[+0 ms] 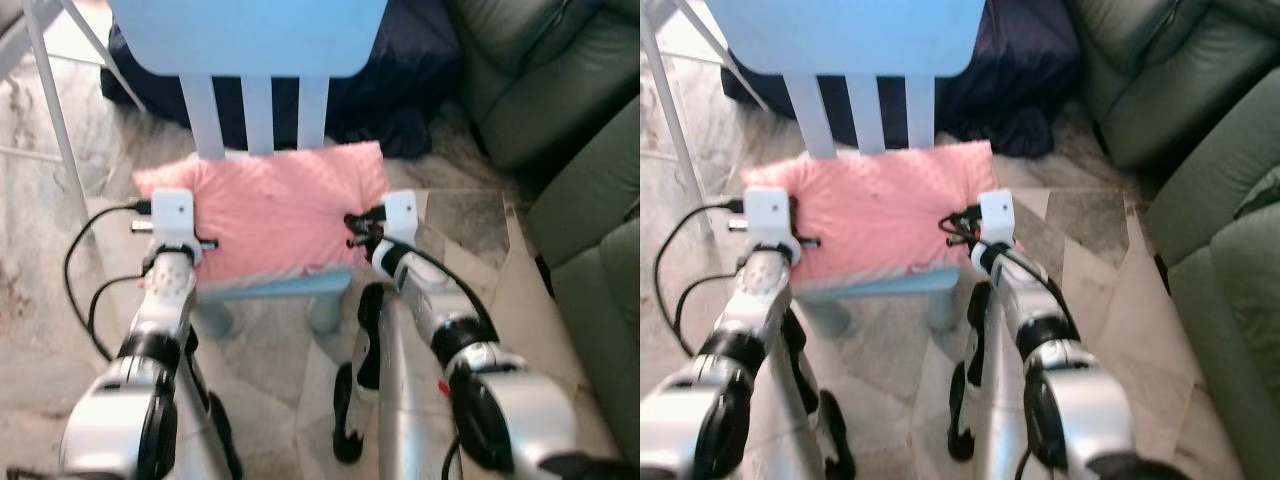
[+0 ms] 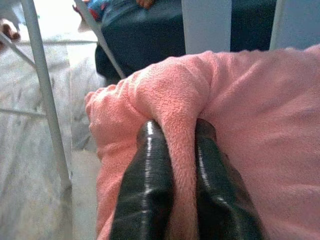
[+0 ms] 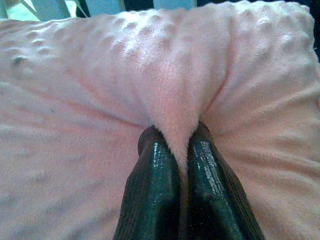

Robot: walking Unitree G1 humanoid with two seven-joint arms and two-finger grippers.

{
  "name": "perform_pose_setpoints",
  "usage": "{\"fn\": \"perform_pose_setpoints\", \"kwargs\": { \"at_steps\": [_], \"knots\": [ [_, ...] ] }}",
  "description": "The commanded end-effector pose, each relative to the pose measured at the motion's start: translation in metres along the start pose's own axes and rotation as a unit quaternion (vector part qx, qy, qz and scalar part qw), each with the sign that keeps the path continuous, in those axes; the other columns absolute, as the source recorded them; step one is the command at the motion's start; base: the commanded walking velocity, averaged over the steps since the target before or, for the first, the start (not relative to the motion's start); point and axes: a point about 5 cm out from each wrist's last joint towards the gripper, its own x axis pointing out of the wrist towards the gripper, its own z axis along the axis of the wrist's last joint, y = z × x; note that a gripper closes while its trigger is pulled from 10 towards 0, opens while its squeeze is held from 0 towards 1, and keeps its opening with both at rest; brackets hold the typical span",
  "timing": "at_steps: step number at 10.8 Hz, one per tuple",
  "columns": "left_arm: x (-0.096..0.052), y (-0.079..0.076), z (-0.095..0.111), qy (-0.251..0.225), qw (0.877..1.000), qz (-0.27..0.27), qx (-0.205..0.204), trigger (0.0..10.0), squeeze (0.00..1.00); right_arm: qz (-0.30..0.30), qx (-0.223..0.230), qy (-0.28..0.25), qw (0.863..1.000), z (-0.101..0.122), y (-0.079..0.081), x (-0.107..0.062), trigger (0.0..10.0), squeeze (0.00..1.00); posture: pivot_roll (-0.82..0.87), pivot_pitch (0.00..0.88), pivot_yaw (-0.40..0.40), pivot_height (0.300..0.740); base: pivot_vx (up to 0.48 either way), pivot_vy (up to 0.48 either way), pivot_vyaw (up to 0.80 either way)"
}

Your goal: Move the pillow to the sofa

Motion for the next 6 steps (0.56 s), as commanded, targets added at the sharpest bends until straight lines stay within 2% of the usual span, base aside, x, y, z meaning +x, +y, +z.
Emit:
{"fn": "perform_pose_setpoints", "kwargs": {
  "at_steps": [1,2,3,5,6],
  "knots": [
    [-0.006,-0.001,-0.002,-0.010,1.000,0.003,0.001,0.0,0.00,0.001,-0.004,-0.017,1.000,-0.001,0.000,-0.004,0.0,0.00,-0.02,0.166,-0.066,0.444,0.000,0.000,0.00],
    [-0.019,0.000,0.003,-0.059,0.998,0.008,0.005,0.0,0.00,-0.002,0.000,-0.050,0.999,0.000,0.002,-0.011,0.0,0.00,-0.02,0.141,-0.063,0.444,0.000,0.000,0.00],
    [-0.040,-0.006,0.010,-0.109,0.994,-0.017,0.022,0.0,0.00,0.006,-0.030,-0.079,0.996,-0.001,0.005,-0.026,0.0,0.00,-0.02,0.117,-0.060,0.444,0.000,0.000,0.00],
    [-0.071,-0.004,0.011,-0.118,0.993,-0.020,0.014,0.0,0.00,-0.045,-0.063,-0.107,0.991,-0.011,-0.002,-0.068,0.0,0.00,-0.01,0.053,-0.057,0.444,0.000,0.000,0.00],
    [-0.078,-0.002,0.012,-0.123,0.992,-0.018,0.014,0.0,0.00,-0.065,-0.066,-0.113,0.989,-0.014,-0.005,-0.080,0.0,0.00,-0.01,0.039,-0.053,0.444,0.000,0.000,0.00]
  ]
}}
